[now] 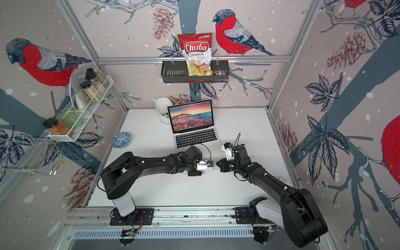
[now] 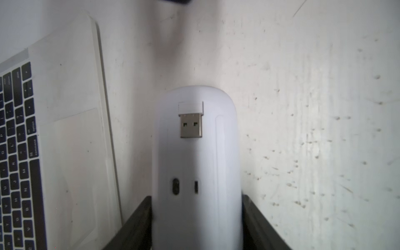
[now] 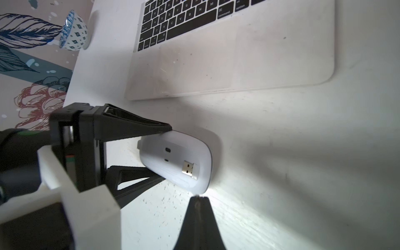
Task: Remove the wireless mouse receiver from the laptop
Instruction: Insert the USB plug into the mouse.
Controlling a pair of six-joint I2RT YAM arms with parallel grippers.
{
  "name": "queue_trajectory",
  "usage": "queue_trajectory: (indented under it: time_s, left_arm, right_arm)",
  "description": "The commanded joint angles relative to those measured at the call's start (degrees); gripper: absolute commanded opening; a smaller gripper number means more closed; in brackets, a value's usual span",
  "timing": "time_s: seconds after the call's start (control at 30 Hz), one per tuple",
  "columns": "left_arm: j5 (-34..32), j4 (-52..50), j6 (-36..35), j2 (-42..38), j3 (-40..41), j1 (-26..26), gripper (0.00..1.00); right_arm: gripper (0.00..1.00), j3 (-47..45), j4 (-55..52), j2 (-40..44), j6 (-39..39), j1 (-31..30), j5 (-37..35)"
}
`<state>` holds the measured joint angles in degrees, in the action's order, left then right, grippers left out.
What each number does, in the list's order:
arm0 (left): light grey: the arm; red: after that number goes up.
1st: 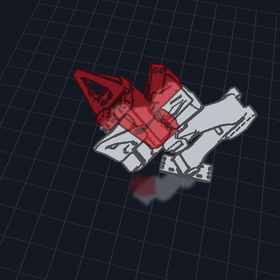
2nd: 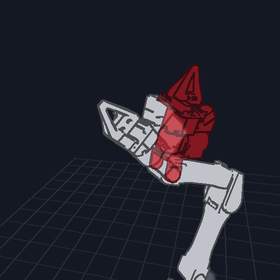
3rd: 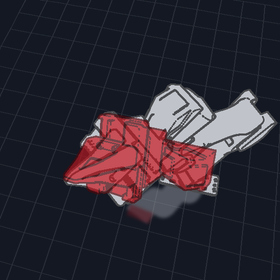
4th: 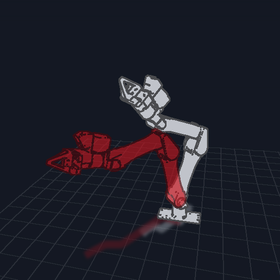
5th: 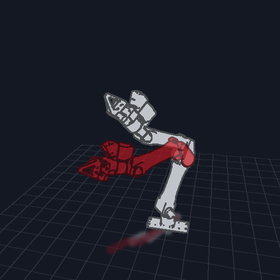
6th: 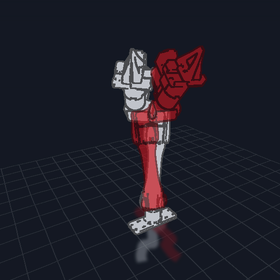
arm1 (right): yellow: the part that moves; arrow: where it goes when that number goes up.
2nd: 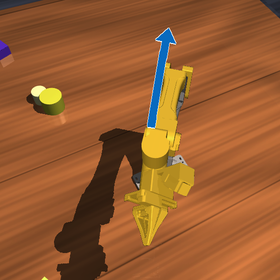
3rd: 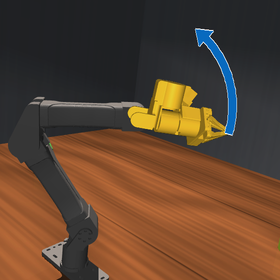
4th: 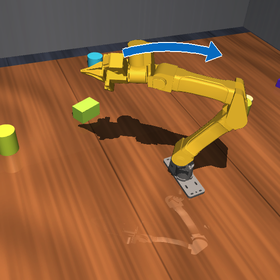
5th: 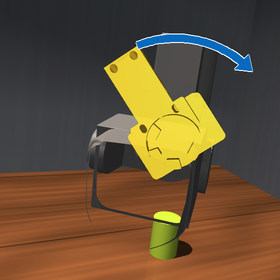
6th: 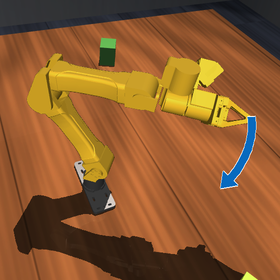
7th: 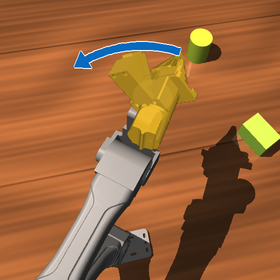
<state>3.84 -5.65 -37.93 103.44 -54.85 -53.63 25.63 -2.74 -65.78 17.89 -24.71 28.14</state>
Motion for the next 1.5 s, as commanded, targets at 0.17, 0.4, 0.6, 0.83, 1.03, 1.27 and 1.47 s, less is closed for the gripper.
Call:
queue_trajectory:
  time_s: [0.17,0.4,0.6,0.83,1.03,1.27,1.47]
  left_arm:
    - [0.2,-11.41,-1.18,1.79,0.53,-0.16,0.48]
    - [0.37,-11.4,-1.09,2.12,0.45,-0.16,0.48]
    - [0.46,-11.4,-1.05,2.22,0.27,-0.21,0.48]
    - [0.38,-11.53,-1.04,2.17,0.36,-0.2,0.48]
    - [0.38,-11.67,-1.09,2.21,0.36,-0.18,0.48]
    - [0.33,-11.59,-1.09,2.29,0.44,-0.17,0.48]
    - [0.38,-11.72,-1.09,2.29,0.36,-0.16,0.48]
  right_arm:
    - [0.0,-1.16,8.81,-5.76,0.64,0.01,11.22]
    - [0.0,0.69,8.63,-8.73,-0.5,-0.33,11.24]
    - [0.0,1.4,9.76,-11.67,-0.5,-1.32,10.74]
    - [0.0,2.19,10.3,-14.17,-1.01,-1.84,8.45]
    - [0.0,2.75,10.13,-15.47,-1.81,-1.48,6.87]
    - [0.0,2.67,10.8,-17.55,-2.04,-1.6,6.21]
    - [0.0,2.63,11.62,-19.61,-1.86,-2.16,5.24]
